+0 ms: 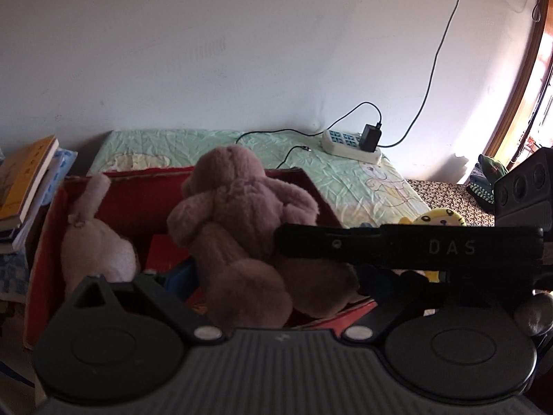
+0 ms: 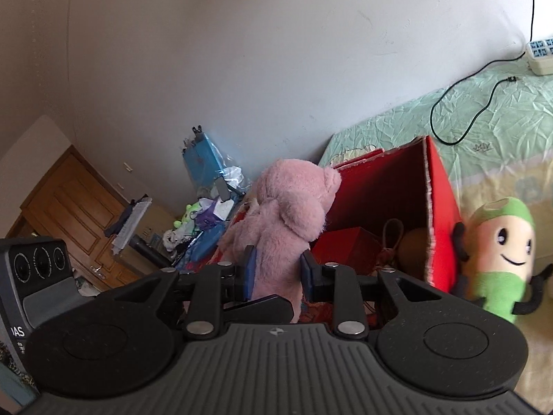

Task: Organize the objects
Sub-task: 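Lift the teddy bear with the right gripper and carry it to the red box, then lower the teddy bear beside the bunny in the box and open the right gripper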

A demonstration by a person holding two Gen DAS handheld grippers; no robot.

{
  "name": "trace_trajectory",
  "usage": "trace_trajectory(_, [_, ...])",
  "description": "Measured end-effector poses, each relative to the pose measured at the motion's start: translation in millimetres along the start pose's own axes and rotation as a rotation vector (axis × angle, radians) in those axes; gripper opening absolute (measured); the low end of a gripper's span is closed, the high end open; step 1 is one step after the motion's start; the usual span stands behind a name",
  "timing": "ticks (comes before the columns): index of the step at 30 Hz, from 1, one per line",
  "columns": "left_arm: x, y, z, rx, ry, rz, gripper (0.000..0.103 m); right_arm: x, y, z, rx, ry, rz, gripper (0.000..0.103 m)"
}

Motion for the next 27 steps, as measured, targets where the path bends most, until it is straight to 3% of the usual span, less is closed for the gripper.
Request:
trace_trajectory(11, [60.0,12.6,-32.3,0.101,0.003,0.024,0.094,9.7,16.3,-59.0,0.040,0.147,-0.045,0.029])
trace_trajectory(18, [72.7,19.1,-29.7,0.118,-0.006,0.006,0.094,8.5,20.2,-84.0,0.113,0.264,-0.084,0.028])
trace_trajectory(27, [75.1,24.4,-14.7,0.129,-0.005,0.016,0.097,7.4,19.4,-85.2,0.145,0.317,-0.085,0.031])
Point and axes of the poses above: each gripper's, at about its wrist camera, not at the fingertips, and z roughly against the way its jaws point, x to its left, y to its underside, the point moved 1 cm from there along -z, roughly the way its jaws point, and after that the axes turned 4 degrees about -z, right-handed, at the moved point
